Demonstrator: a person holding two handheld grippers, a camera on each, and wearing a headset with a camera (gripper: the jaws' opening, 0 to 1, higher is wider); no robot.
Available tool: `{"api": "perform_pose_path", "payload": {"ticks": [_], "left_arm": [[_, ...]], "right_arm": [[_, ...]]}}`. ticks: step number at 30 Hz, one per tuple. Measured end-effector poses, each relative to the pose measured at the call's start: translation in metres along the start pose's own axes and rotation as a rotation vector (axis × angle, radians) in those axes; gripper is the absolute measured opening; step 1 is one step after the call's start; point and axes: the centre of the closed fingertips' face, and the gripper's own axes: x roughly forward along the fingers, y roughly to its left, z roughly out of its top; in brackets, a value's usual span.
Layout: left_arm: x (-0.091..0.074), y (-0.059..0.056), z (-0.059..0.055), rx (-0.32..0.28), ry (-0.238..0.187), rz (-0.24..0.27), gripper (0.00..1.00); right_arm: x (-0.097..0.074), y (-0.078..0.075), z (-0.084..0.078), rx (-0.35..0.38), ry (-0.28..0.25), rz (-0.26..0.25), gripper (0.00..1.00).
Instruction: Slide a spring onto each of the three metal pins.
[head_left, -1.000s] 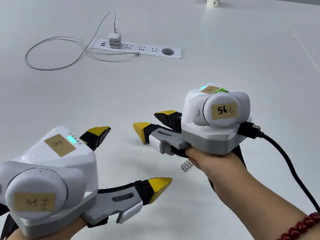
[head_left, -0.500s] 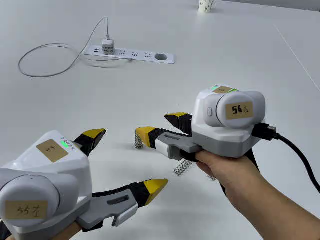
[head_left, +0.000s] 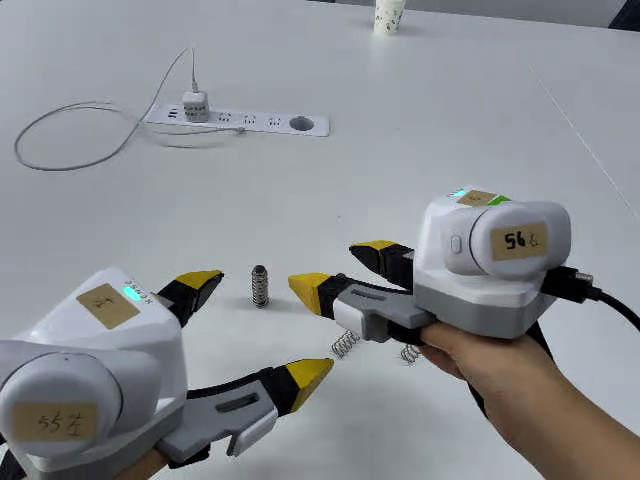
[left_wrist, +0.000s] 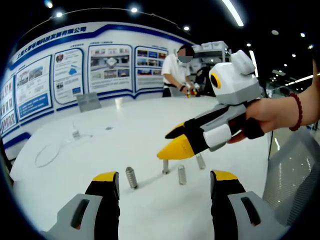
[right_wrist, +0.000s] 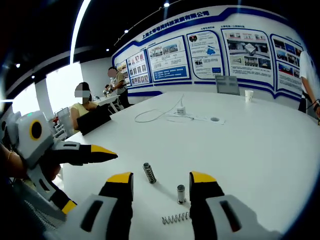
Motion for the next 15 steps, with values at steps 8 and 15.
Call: {"api": "perform_pose_path", "payload": {"ticks": [8,15], "left_arm": [[0.007,-0.004,-0.007,0.024,0.052,-0.010,0.67],[0.013,-0.006,-0.010,0.022,0.072,-0.018,0.62]], "right_arm": [[-0.016,-0.012,-0.008,0.040,-0.001,-0.010,0.46],[-0.032,-0.017,-0.020,0.024,0.002,0.001,0.46]]}}
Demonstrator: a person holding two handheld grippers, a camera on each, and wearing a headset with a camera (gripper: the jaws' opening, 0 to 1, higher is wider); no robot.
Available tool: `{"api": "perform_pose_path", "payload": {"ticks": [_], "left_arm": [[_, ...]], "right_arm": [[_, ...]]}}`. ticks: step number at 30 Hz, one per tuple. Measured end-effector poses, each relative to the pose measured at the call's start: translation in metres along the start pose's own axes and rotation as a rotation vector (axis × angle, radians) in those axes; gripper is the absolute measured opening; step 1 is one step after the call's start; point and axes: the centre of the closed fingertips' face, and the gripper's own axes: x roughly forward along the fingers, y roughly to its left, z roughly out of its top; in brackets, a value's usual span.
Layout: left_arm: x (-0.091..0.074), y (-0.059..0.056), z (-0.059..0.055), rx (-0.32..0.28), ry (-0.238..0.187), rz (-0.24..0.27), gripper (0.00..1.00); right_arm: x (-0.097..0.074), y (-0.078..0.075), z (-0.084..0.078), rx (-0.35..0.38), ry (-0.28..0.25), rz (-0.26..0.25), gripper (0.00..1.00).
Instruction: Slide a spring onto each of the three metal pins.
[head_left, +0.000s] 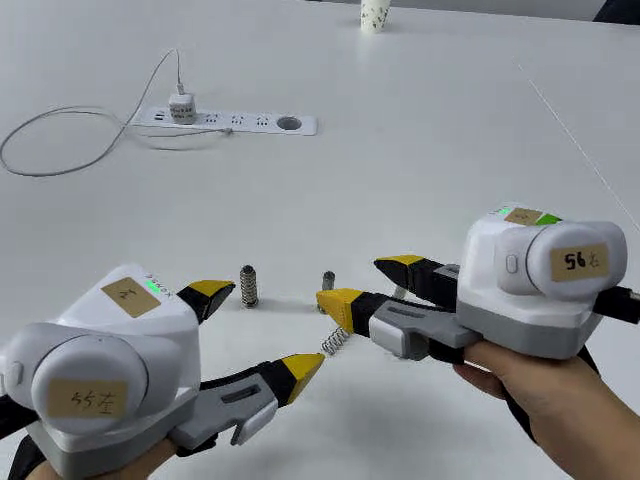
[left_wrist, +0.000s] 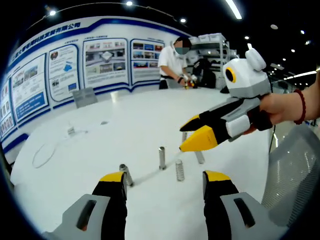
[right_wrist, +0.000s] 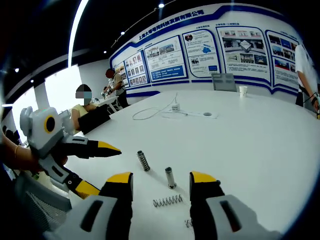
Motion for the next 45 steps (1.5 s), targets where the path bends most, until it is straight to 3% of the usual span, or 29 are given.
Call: {"api": "perform_pose_path", "payload": {"ticks": [14,19,22,32,45], "left_arm": [[0.028,-0.016,-0.009,-0.012,0.059,-0.066,0.50],[0.040,-0.021,-0.020,-0.002,0.118,-0.085,0.45],[0.047,-0.026,-0.023,-0.008,0.122,-0.110,0.43],[0.065,-0.032,-0.039,0.038,0.169,-0.121,0.31],[0.074,-0.036,-0.041,0.063,0.149,-0.123,0.19]], "right_arm": [[-0.027,-0.017,-0.022,0.015,0.006,-0.002,0.47],[-0.034,-0.024,-0.027,0.021,0.011,-0.013,0.47],[-0.037,-0.026,-0.030,0.016,0.016,-0.019,0.46],[-0.042,-0.029,-0.033,0.010,0.015,-0.033,0.45],[-0.049,-0.037,-0.037,0.026,0.009,-0.064,0.43]]}}
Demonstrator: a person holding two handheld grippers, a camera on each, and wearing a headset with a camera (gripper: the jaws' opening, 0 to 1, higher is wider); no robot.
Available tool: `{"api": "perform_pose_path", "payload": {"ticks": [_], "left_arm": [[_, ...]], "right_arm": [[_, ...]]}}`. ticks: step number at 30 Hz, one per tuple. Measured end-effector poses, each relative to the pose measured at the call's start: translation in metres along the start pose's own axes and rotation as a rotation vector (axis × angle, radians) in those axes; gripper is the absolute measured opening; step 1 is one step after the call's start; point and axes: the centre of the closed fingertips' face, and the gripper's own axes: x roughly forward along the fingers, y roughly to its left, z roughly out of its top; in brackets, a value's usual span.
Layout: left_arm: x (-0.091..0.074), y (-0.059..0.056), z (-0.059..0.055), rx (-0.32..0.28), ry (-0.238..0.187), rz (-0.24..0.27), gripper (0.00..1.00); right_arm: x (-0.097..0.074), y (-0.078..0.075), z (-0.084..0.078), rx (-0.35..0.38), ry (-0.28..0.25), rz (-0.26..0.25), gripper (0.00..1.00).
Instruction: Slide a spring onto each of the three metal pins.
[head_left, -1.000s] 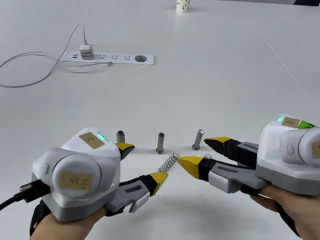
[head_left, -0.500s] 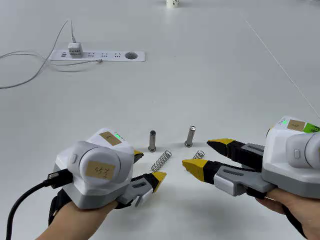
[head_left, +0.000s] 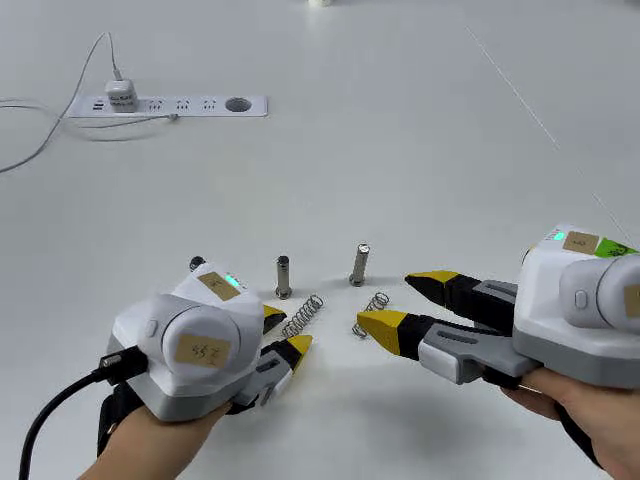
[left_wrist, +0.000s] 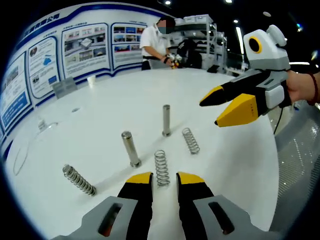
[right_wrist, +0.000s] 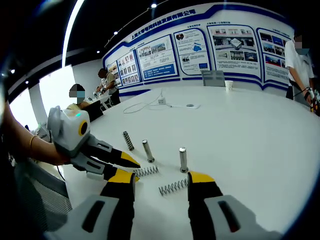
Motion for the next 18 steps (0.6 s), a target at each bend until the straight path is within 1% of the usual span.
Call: {"api": "perform_pose_path", "payload": {"ticks": [9,13,18], "left_arm": [[0.0045,0.0029,-0.0023,0.001,0.015,0.009,0.17],[0.0061,0.0040,-0.0059,0.009,0.029,0.016,0.16],[0.0067,0.0034,-0.0052,0.007,0.025,0.017,0.13]], "right_arm": [[0.0014,0.0007,0.0002,0.001,-0.002,-0.006,0.42],[0.0028,0.0018,-0.0008,-0.001,-0.003,-0.012,0.41],[0.0046,0.0032,-0.0023,0.004,0.001,-0.016,0.41]]}}
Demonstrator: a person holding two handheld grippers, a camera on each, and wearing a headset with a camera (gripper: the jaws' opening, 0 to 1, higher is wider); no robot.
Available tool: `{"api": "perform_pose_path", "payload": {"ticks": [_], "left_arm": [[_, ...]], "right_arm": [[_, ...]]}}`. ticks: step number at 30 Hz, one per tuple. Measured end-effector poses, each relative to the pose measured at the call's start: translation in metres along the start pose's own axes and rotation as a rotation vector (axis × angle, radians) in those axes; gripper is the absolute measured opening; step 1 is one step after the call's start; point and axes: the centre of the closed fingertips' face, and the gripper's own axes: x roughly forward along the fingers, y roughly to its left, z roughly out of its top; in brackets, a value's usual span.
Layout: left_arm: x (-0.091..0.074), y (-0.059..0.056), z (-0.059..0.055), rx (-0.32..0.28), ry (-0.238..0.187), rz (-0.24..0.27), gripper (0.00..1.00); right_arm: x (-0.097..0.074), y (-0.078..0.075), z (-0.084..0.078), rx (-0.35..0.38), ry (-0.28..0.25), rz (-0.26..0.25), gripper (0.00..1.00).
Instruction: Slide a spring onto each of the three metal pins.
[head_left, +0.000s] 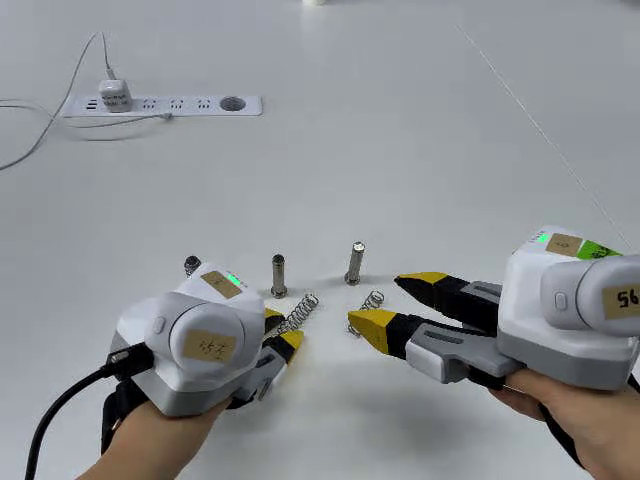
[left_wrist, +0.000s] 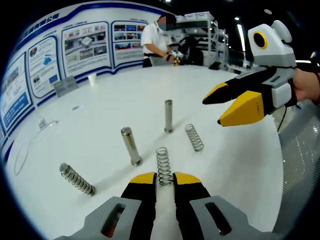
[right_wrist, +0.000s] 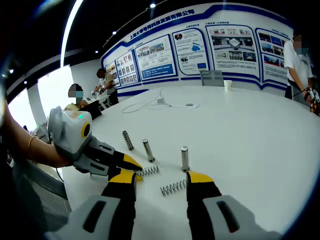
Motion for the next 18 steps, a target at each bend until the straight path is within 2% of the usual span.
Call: {"api": "perform_pose_path", "payload": {"ticks": [7,11,15,18], "left_arm": [[0.000,-0.001,0.000,0.010,0.006,0.002,0.11],[-0.004,-0.001,-0.001,-0.010,0.002,-0.008,0.10],[-0.012,-0.003,0.006,-0.007,-0.025,-0.013,0.10],[-0.020,-0.006,0.015,-0.068,-0.066,-0.028,0.10]], "right_arm": [[0.000,-0.002,0.003,0.009,-0.007,-0.010,0.41],[0.001,-0.001,0.005,0.023,-0.018,-0.009,0.41],[0.001,0.001,0.010,0.052,-0.038,-0.008,0.41],[0.001,0.002,0.014,0.086,-0.042,0.000,0.41]]}}
